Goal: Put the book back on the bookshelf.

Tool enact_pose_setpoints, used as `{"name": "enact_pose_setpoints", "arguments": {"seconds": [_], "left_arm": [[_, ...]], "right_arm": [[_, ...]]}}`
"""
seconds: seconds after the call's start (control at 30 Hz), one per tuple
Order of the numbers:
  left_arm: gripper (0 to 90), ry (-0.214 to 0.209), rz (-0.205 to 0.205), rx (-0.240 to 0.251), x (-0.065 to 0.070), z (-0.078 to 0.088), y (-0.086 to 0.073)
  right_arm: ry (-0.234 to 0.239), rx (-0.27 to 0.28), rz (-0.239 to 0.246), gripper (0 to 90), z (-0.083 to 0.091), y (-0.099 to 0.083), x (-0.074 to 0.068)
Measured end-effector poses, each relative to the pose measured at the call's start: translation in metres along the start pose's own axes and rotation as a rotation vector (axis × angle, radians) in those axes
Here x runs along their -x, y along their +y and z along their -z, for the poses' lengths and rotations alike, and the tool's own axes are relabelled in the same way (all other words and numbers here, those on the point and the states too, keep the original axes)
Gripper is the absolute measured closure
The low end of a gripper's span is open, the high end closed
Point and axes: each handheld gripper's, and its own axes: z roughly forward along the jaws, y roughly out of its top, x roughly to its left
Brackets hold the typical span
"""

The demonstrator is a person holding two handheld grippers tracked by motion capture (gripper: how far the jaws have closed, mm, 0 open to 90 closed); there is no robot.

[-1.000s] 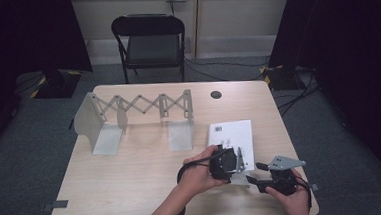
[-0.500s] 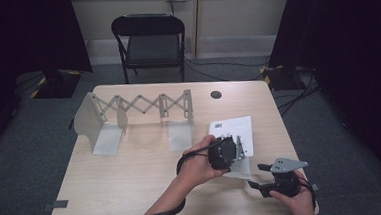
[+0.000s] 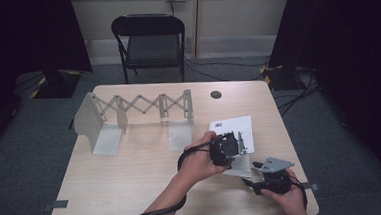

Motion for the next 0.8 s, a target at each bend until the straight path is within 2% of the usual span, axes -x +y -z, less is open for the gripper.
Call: {"name": "enact_pose_setpoints", "arguments": {"seconds": [0.1,0.37,0.53,0.6,0.7,0.77,0.8], "left_arm": [[48.6,-0.004,0.005,-0.001,-0.001,0.0,0.001],[48.3,-0.005,-0.018,-0.029,0.003,-0.003,0.003],[48.3,-0.003,-0.028,-0.038,0.004,-0.003,0.004],[48.3,0.0,-0.034,-0.044,0.006,-0.004,0.005],[48.5,-0.01,-0.046,-0.056,0.008,0.0,0.007],[48.7,-0.019,-0.028,-0.051,0.01,0.004,0.009],[48.9,-0.028,-0.033,-0.058,0.01,0.007,0.01]], "right_arm": [[-0.012,0.009,-0.004,26.8,-0.003,0.001,0.003],[-0.059,0.041,0.047,30.0,-0.01,0.008,0.003],[-0.108,0.091,0.12,32.6,-0.005,0.012,0.002],[-0.104,0.103,0.137,34.5,-0.002,0.013,0.0],[-0.11,0.109,0.2,35.7,0.003,0.015,-0.005],[-0.099,0.12,0.224,34.9,0.007,0.016,-0.007],[-0.101,0.131,0.236,34.7,0.01,0.016,-0.009]]}}
